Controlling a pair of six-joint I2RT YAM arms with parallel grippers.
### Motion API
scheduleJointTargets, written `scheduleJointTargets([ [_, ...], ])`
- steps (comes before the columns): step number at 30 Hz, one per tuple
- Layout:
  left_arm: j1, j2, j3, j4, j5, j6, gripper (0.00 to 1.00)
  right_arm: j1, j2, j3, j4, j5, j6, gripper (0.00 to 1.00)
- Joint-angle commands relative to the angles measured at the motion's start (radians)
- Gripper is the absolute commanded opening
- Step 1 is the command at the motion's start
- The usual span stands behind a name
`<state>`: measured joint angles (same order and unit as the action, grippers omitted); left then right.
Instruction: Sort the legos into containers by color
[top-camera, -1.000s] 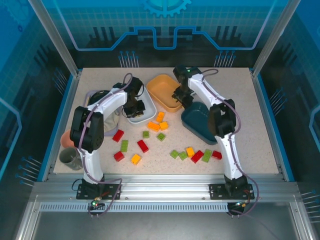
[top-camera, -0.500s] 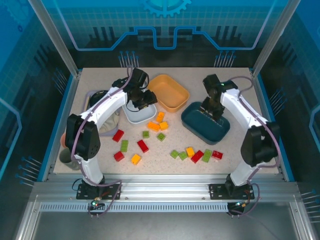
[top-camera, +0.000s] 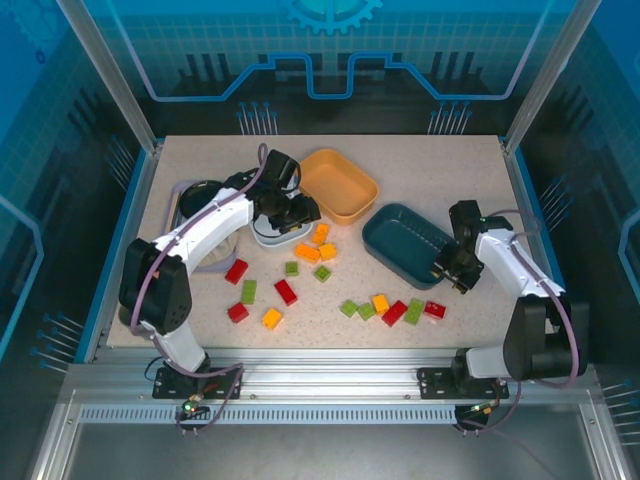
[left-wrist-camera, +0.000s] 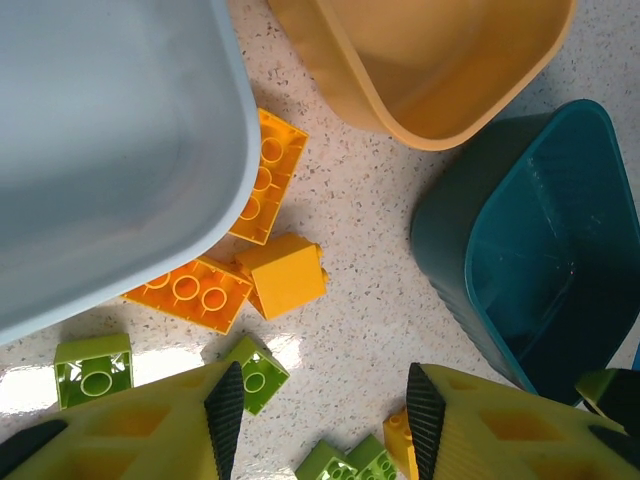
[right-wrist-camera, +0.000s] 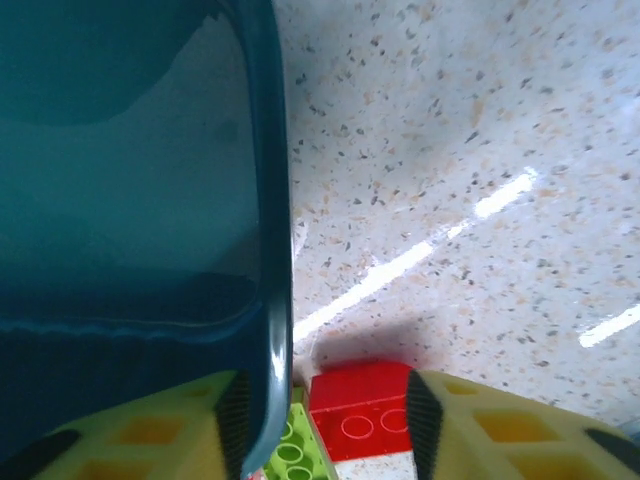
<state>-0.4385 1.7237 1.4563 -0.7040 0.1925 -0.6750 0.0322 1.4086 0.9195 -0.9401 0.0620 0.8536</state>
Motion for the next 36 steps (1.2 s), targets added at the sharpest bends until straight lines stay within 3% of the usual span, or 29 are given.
scheduleJointTargets([
  [1,0.001,-0.045,-0.018,0.005,0.02,0.0,0.5,-0.006,0.046,0.012,0.083,-0.024,0.048,0.29],
  [4,0.001,-0.061,-0.03,0.0,0.014,0.002,0.5,-0.012,0.075,0.051,0.037,0.049,0.097,0.03],
  [5,0.001,-0.067,-0.034,-0.002,0.011,0.002,0.5,-0.018,0.078,0.07,0.01,0.078,0.112,0.0],
  [10,0.001,-0.106,-0.058,-0.013,-0.012,-0.001,0.5,-0.108,0.061,0.162,-0.057,0.17,0.162,0.0],
  [15,0.004,-0.133,-0.07,-0.031,-0.046,0.005,0.5,-0.172,0.211,0.326,0.002,0.108,0.163,0.0],
  [19,0.025,-0.137,-0.08,-0.05,-0.059,0.002,0.5,-0.124,0.451,0.529,0.077,0.007,0.146,0.0],
  [23,0.08,-0.127,-0.095,-0.073,-0.063,-0.013,0.49,-0.054,0.652,0.77,0.041,-0.022,0.154,0.0],
  [28,0.178,-0.096,-0.114,-0.051,-0.059,-0.024,0.37,0.024,0.848,1.021,-0.016,-0.067,0.201,0.0],
  [32,0.235,-0.017,-0.081,-0.048,-0.068,-0.004,0.24,0.08,0.95,1.166,-0.078,-0.091,0.235,0.0],
  [36,0.252,0.123,0.018,-0.065,-0.076,0.036,0.19,0.109,0.923,1.129,-0.095,-0.097,0.285,0.0],
])
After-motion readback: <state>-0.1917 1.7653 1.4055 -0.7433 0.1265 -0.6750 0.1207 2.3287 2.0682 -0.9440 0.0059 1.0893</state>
